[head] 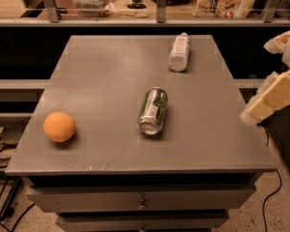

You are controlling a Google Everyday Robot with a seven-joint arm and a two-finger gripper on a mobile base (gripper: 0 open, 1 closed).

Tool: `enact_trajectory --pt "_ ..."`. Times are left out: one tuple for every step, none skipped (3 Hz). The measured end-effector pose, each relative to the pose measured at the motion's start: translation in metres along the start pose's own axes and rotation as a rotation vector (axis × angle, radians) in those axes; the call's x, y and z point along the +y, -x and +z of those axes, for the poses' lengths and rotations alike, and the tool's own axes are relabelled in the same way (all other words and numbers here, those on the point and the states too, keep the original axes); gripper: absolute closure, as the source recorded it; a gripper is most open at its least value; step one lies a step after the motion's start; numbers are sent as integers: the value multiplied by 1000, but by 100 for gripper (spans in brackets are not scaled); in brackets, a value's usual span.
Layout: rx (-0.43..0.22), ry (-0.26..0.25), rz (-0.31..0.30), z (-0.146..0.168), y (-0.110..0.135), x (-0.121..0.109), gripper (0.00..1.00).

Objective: Move blue plastic bottle near orange

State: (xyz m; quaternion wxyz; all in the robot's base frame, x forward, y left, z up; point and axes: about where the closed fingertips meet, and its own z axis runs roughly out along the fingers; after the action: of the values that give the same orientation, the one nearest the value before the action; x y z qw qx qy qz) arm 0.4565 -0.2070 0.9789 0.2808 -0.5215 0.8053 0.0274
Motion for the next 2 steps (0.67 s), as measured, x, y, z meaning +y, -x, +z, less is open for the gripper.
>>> enact_trajectory --pt "-139 -79 83 17 24 -30 0" --pt "-137 -61 100 25 29 -30 0"
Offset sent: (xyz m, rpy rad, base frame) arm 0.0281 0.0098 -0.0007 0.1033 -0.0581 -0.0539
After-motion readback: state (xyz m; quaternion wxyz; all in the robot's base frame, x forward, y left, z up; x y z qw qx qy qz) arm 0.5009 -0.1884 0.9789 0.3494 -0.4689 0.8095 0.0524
